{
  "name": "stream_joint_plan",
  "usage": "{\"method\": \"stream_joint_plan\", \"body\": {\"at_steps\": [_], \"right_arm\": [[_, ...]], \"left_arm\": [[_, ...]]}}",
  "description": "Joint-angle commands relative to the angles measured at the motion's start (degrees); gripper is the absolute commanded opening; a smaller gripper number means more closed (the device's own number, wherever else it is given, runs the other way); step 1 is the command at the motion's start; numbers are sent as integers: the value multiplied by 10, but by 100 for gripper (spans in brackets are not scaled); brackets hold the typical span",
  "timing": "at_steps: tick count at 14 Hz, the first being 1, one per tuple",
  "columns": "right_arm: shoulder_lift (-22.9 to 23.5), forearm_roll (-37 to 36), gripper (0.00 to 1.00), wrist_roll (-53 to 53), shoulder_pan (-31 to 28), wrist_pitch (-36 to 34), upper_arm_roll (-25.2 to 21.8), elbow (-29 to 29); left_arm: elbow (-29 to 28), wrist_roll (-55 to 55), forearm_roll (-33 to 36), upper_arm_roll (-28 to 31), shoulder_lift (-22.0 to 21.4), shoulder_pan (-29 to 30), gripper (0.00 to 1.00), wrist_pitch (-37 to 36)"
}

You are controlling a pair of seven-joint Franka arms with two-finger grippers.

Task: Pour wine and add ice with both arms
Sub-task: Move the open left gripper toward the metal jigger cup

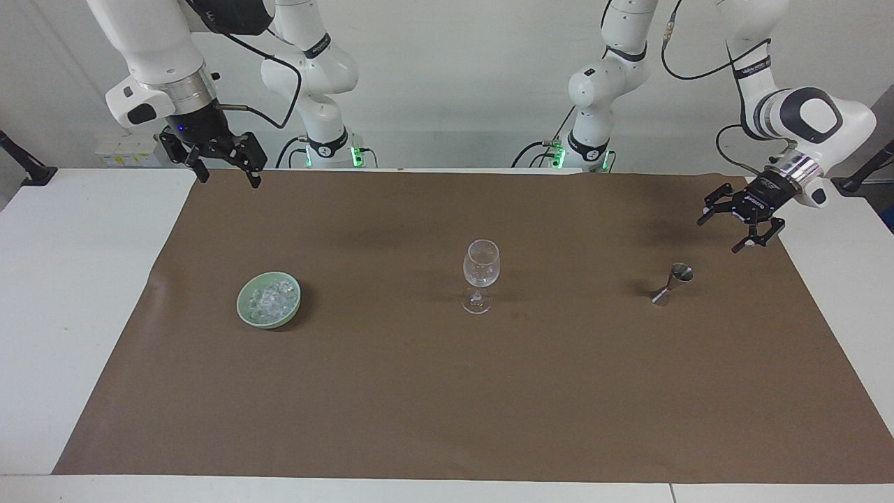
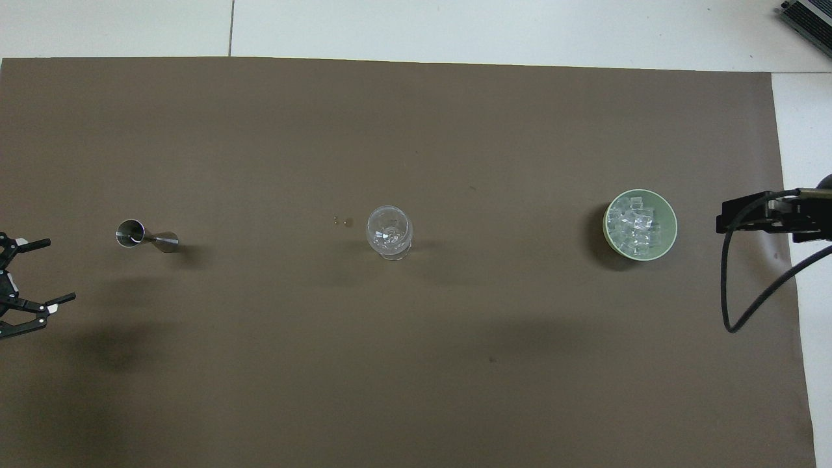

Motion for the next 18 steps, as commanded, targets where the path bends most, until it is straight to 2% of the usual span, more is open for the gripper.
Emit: {"method": "stream_joint_plan", "body": {"at_steps": [1,5,8,18], "right_arm": [[-14,8,100,-19,-3,-2,0,-13],[-14,9,100,-19,-3,-2,0,-13],[-14,9,100,-19,-3,-2,0,-13],[-14,9,100,-19,-3,-2,0,-13]], "left_arm": [[-6,4,-11,2,5,-35,100,45],[-12,7,-13,2,2,-34,100,40],[-21,23,-44,3,-3,-30,100,40],[-16,40,-41,2,3,-52,100,52]]}}
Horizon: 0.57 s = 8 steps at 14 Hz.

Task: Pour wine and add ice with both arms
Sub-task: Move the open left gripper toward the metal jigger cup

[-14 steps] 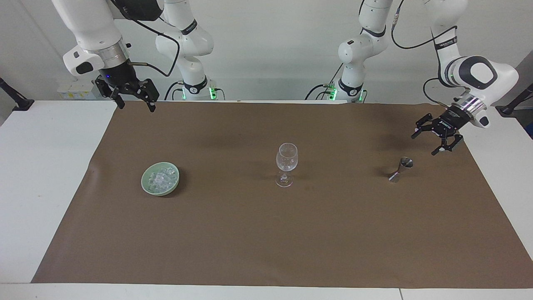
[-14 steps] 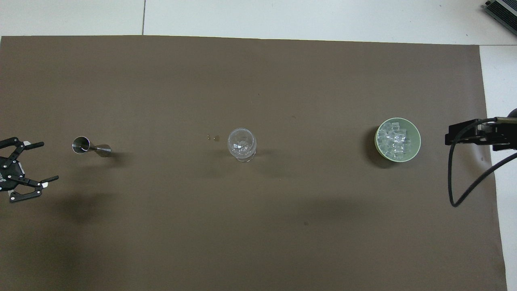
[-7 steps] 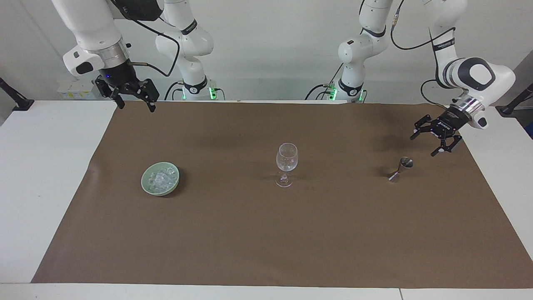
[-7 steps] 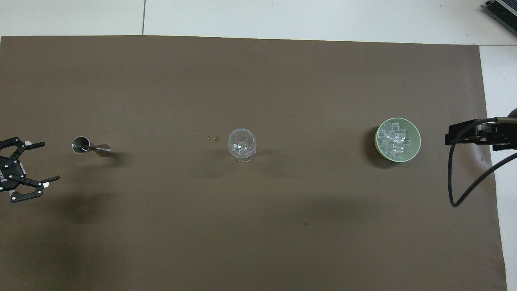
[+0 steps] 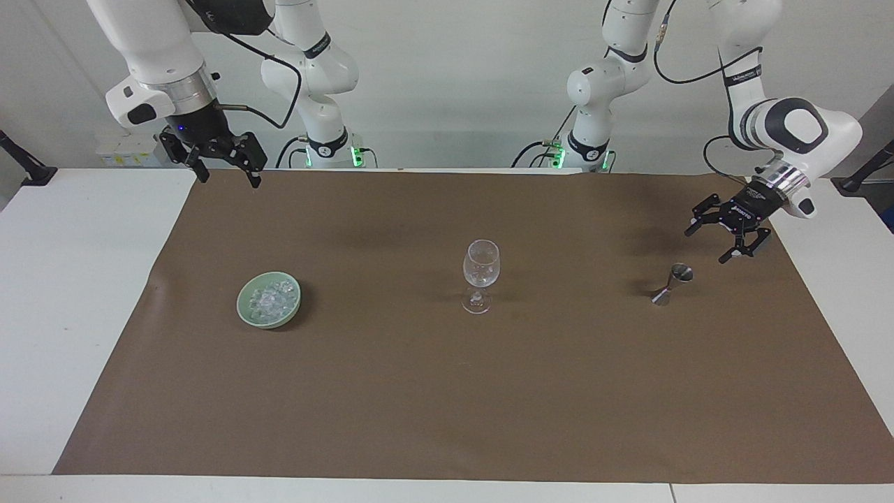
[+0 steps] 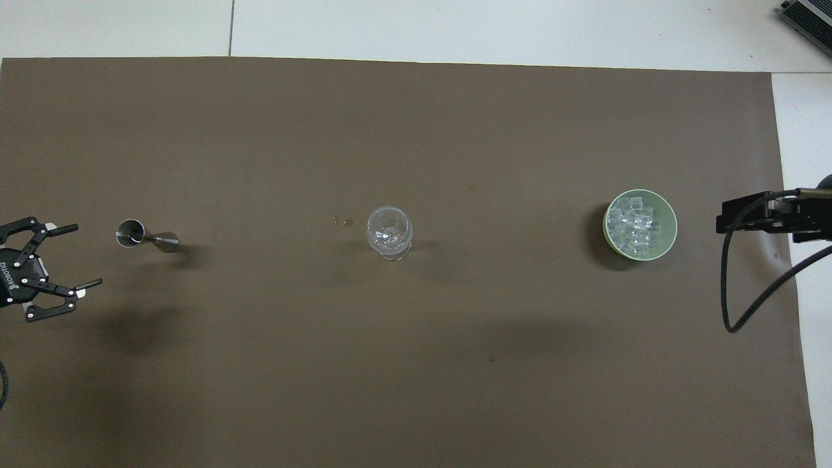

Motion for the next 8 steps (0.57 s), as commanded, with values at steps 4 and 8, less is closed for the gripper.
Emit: {"method": "stream_joint_plan", "body": {"at_steps": [4,8], "right_arm": [[-14,9,100,-19,-3,-2,0,-13],[-14,9,100,-19,-4,-2,0,-13]], "left_arm": [[-10,12,-23,5,13,21,100,-13],[-10,24,-83,5,66,54,100,-45]]}}
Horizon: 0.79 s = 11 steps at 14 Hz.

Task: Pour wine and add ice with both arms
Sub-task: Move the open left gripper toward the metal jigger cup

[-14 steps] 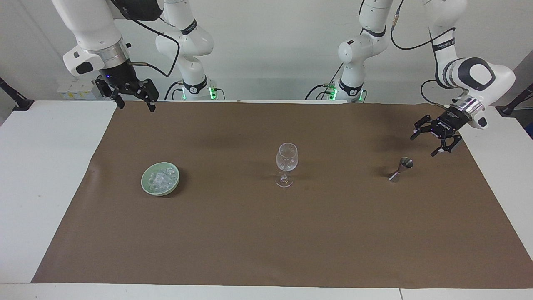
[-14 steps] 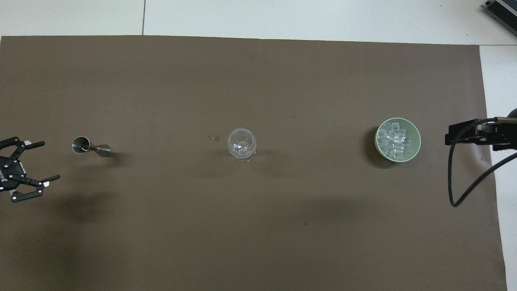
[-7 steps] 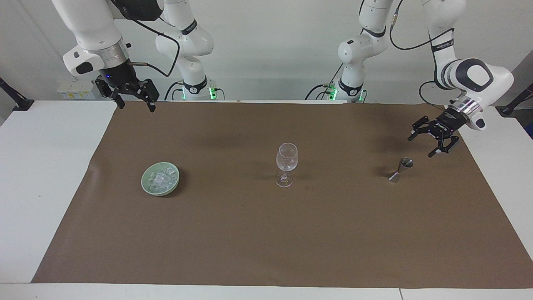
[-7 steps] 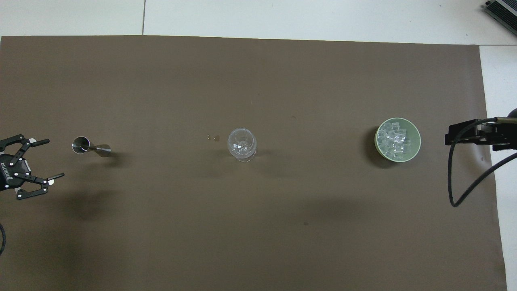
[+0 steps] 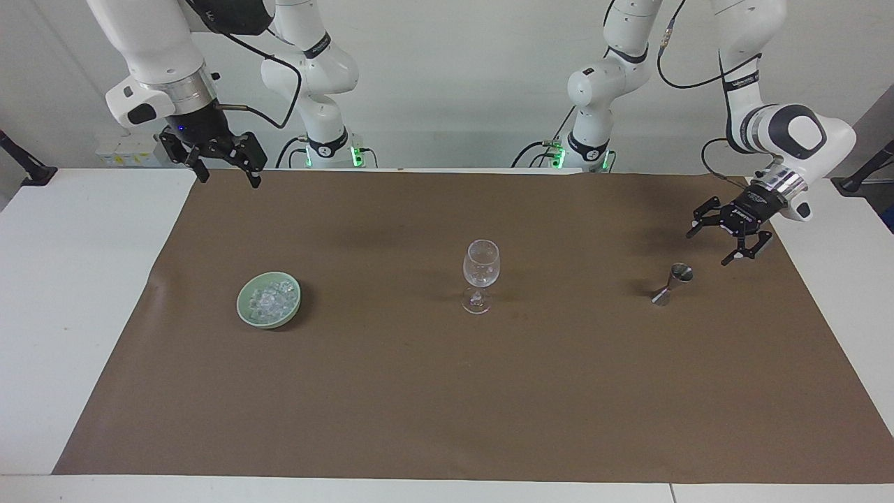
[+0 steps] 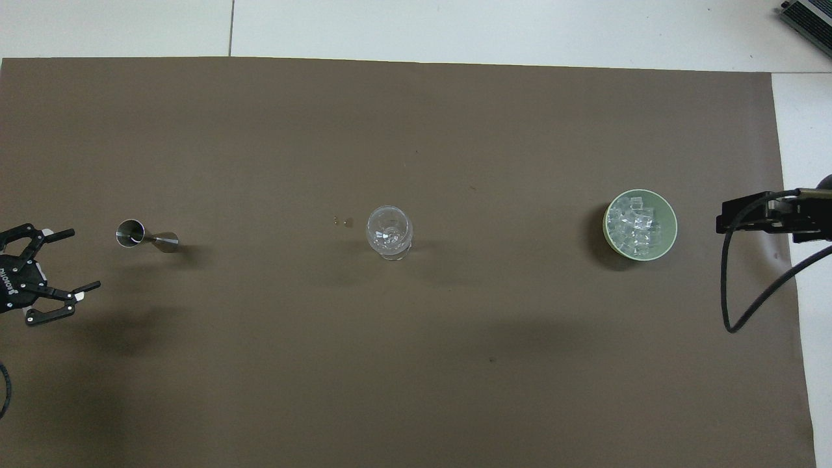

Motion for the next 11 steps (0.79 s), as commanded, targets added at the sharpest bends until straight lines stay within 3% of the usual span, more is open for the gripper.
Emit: {"method": "stream_joint_plan", "body": {"at_steps": [1,11], "right_arm": [[-14,9,100,-19,-3,-2,0,-13],[-14,8,100,-19,-3,-2,0,-13]], "left_arm": [[0,16,-34,-1,32,21,100,-29],[-11,82,-115,-1,92,13,100,-31]]}}
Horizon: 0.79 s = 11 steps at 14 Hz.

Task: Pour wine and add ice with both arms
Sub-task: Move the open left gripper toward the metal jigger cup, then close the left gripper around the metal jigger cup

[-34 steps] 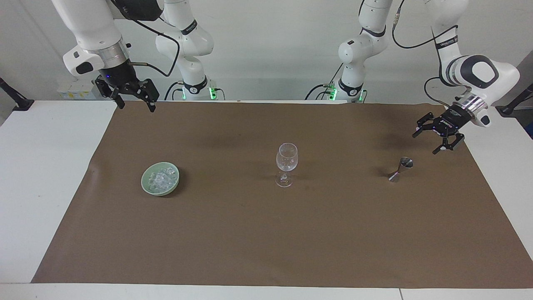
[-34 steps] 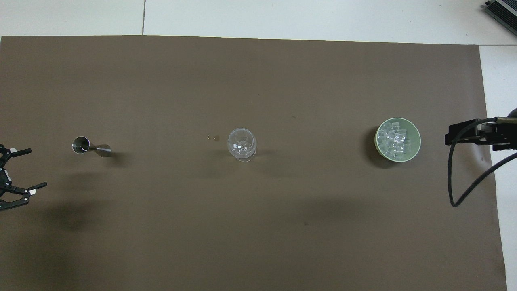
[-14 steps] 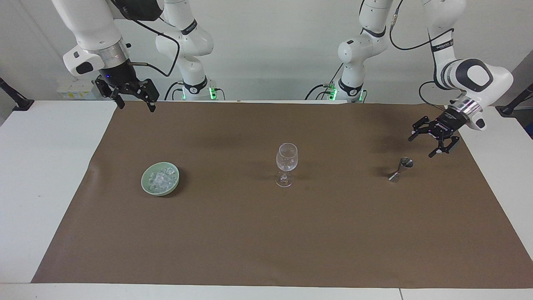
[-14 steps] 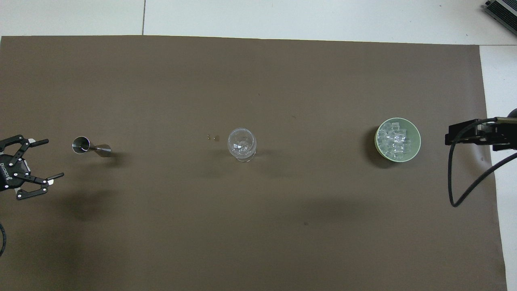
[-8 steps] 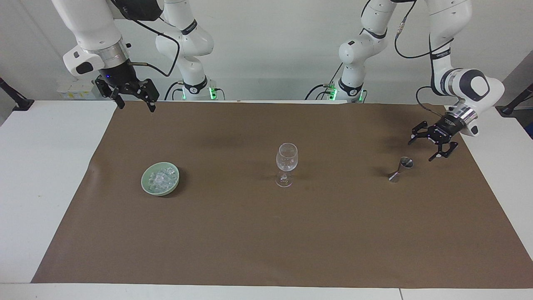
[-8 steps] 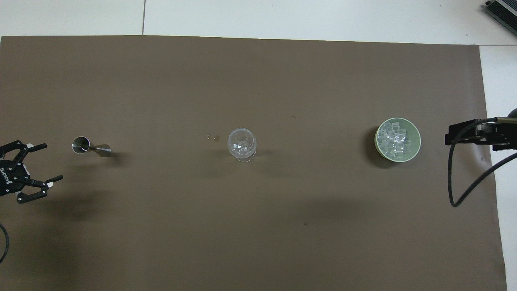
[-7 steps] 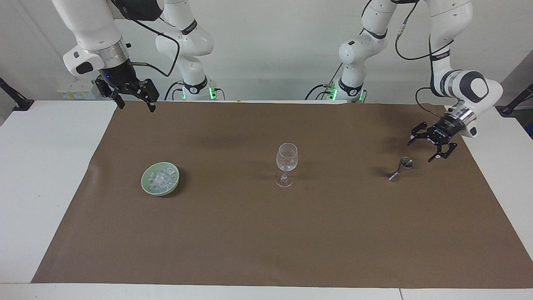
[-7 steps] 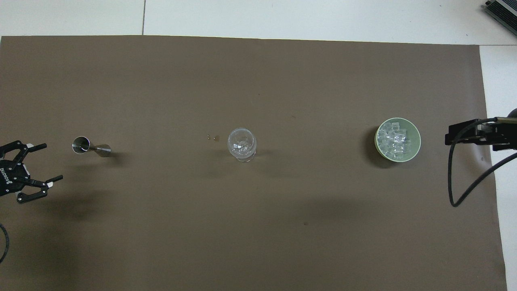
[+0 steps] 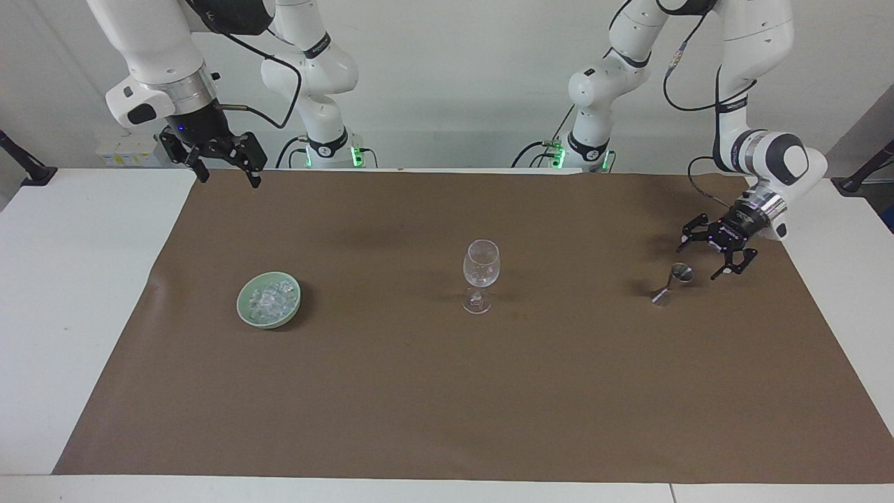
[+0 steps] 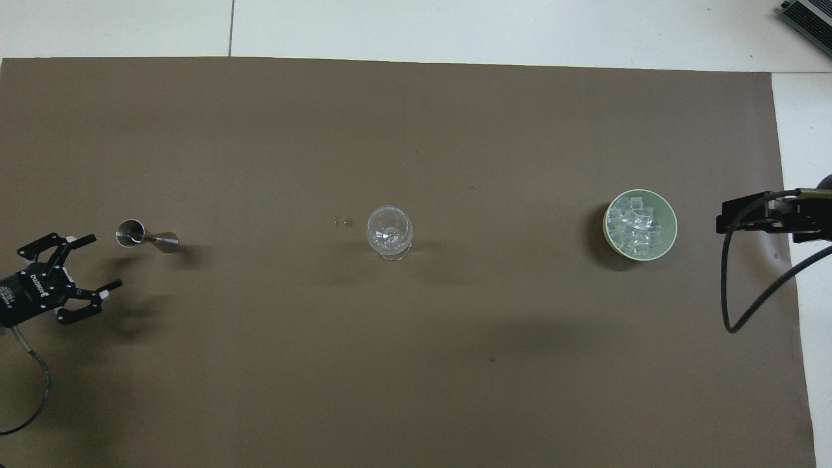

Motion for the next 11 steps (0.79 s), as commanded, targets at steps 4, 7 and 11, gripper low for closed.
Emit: {"method": "stream_joint_plan", "body": {"at_steps": [4,7,11], "right_arm": [[-14,9,100,-19,-3,-2,0,-13],[-14,9,100,-19,-3,-2,0,-13],[-14,9,100,-19,-3,-2,0,-13]], "left_arm": [[-17,34,-62,-1,18,-8,100,-9],[-22,42,-94,-1,22,-20,100,-9],[-30,59,-127,-1,26,-30,100,-8]]}}
